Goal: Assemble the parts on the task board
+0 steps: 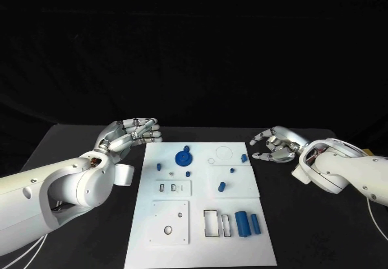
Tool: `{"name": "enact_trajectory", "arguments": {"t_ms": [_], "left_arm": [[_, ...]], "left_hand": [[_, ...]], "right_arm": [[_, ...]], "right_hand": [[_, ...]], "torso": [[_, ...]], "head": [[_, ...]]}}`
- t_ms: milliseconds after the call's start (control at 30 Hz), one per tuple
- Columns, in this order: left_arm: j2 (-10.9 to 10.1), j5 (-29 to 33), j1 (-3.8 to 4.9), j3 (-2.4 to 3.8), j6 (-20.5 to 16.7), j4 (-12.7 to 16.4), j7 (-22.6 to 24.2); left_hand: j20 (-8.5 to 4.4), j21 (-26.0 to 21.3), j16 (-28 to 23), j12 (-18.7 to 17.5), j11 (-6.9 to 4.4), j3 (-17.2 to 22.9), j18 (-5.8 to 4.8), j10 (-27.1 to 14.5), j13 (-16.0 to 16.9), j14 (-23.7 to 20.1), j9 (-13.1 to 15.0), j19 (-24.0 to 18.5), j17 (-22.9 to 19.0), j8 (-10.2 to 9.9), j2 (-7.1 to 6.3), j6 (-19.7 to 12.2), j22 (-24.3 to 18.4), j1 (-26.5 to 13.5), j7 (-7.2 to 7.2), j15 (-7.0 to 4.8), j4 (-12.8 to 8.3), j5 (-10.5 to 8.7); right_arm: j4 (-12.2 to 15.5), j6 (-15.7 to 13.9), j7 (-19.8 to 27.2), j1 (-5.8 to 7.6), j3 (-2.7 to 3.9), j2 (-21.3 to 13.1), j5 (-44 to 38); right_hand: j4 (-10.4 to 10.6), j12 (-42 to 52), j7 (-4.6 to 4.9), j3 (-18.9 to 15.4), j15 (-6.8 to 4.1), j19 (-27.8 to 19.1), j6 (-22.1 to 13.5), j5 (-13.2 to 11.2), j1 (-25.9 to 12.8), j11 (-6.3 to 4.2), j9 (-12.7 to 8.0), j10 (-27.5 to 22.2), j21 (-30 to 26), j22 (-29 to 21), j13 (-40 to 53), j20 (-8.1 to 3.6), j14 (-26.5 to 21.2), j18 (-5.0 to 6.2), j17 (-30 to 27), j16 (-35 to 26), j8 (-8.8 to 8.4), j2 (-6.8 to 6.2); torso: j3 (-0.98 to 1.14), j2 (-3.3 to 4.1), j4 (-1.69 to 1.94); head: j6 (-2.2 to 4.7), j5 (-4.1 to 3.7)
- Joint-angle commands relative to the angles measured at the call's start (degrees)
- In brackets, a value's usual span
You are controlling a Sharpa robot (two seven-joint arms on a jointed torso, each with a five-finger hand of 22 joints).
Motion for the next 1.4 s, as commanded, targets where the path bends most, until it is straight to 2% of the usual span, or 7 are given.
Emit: {"name": "enact_trajectory", "arguments": {"t_ms": [33, 167, 467, 667, 833, 1000, 1400], "left_arm": [[0.17, 0.14, 0.0, 0.03, 1.34, 0.01, 0.81], [0.24, 0.14, -0.02, 0.03, 1.41, 0.0, 0.9], [0.2, 0.14, -0.04, 0.03, 1.43, -0.03, 0.92], [0.06, 0.14, -0.04, 0.03, 1.43, 0.0, 0.87], [-0.04, 0.14, -0.04, 0.03, 1.46, 0.0, 0.77], [-0.01, 0.14, -0.04, 0.03, 1.71, -0.06, 0.53], [0.03, 0.14, -0.04, 0.03, 2.16, -0.18, 0.04]], "left_hand": [[-0.01, -0.29, -0.31, -0.36, 0.36, 0.25, 0.65, 0.0, 0.06, -0.37, -0.09, -0.3, 0.09, -0.23, -0.26, -0.4, -0.09, -0.53, 2.2, -0.11, 0.01, -0.24], [-0.01, -0.29, -0.32, -0.36, 0.35, 0.28, 0.66, 0.02, 0.07, -0.37, -0.09, -0.3, 0.1, -0.22, -0.27, -0.39, -0.09, -0.51, 2.19, -0.11, -0.02, -0.24], [-0.01, -0.29, -0.32, -0.36, 0.35, 0.28, 0.66, 0.02, 0.07, -0.37, -0.09, -0.3, 0.1, -0.22, -0.27, -0.39, -0.09, -0.51, 2.19, -0.11, -0.02, -0.24], [-0.01, -0.29, -0.32, -0.36, 0.35, 0.28, 0.66, 0.02, 0.07, -0.37, -0.09, -0.3, 0.1, -0.22, -0.27, -0.39, -0.09, -0.51, 2.19, -0.11, -0.02, -0.24], [-0.01, -0.29, -0.32, -0.36, 0.35, 0.28, 0.66, 0.02, 0.07, -0.37, -0.09, -0.3, 0.1, -0.22, -0.27, -0.39, -0.09, -0.51, 2.19, -0.11, -0.02, -0.24], [-0.01, -0.29, -0.32, -0.36, 0.35, 0.28, 0.66, 0.02, 0.07, -0.37, -0.09, -0.3, 0.1, -0.22, -0.27, -0.39, -0.09, -0.51, 2.19, -0.11, -0.02, -0.24], [0.0, -0.28, -0.4, -0.43, 0.33, 0.47, 0.67, 0.09, 0.07, -0.37, -0.09, -0.32, 0.18, -0.24, -0.28, -0.36, -0.12, -0.48, 2.17, -0.13, -0.13, -0.23]], "right_arm": [[-0.87, 1.17, 2.03, -0.55, -0.02, 0.66, -1.9], [-2.06, 0.68, 2.0, -1.29, -0.02, 1.74, -2.23], [-4.08, 0.37, 0.76, -2.7, -0.01, 3.78, -3.47], [-4.72, 0.65, 0.43, -3.51, 0.0, 4.86, -4.09], [-4.88, -0.04, 0.39, -3.75, 0.01, 5.41, -4.27], [-5.06, -0.93, -0.12, -3.81, 0.02, 5.67, -4.29], [-5.4, -2.18, -0.76, -3.84, 0.03, 6.19, -3.66]], "right_hand": [[-0.36, -0.23, -0.01, -0.09, 0.45, 0.51, -0.46, -0.05, 0.5, 0.51, -0.08, 0.1, -0.34, 9.13, 6.21, 0.25, 5.99, -0.58, 14.69, 0.12, -0.29, -0.02], [-0.48, -0.23, 0.05, -0.02, 0.52, 0.55, -0.5, 0.05, 0.7, 0.56, -0.06, 0.1, -0.3, 9.18, 6.22, 0.34, 5.98, -0.59, 14.67, 0.11, -0.37, 0.12], [-0.76, -0.22, 0.23, 0.35, 0.66, 0.46, -0.28, 0.21, 1.2, 0.71, 0.02, 0.08, -0.45, 9.08, 6.22, 0.53, 5.99, -0.54, 14.68, 0.11, -0.44, 0.7], [-1.04, -0.14, 0.34, 0.69, 0.77, 0.45, 0.17, 0.21, 1.55, 0.81, 0.14, 0.14, -0.48, 9.09, 6.31, 0.66, 6.01, -0.52, 14.77, 0.14, -0.35, 1.06], [-1.24, -0.06, 0.41, 1.07, 0.83, 0.47, 0.53, 0.15, 1.8, 0.88, 0.21, 0.21, -0.46, 9.12, 6.39, 0.75, 6.0, -0.53, 14.74, 0.13, -0.31, 1.42], [-1.54, 0.3, 0.29, 2.58, 0.83, 0.69, 2.54, -1.56, 1.88, 0.8, 0.49, 0.57, -0.25, 9.39, 6.76, 0.85, 6.03, -0.58, 14.83, 0.17, 0.13, 2.71], [-1.34, 0.74, -0.36, 3.74, 0.43, 0.91, 4.93, -1.92, 1.02, 0.27, 0.89, 1.06, -0.04, 9.66, 7.22, 0.57, 6.06, -0.64, 14.97, 0.21, 0.93, 3.89]], "torso": [[0.11, 0.01, -0.03], [0.06, 0.05, 0.05], [-0.06, 0.0, 0.09], [0.04, 0.01, -0.05], [0.04, -0.04, -0.04], [0.04, -0.06, 0.12], [0.07, -0.04, -0.06]], "head": [[-0.19, 0.02], [-0.42, -0.16], [-0.69, 0.12], [-0.99, 0.62], [-1.1, 0.54], [-1.13, 0.71], [-1.19, 0.9]]}}
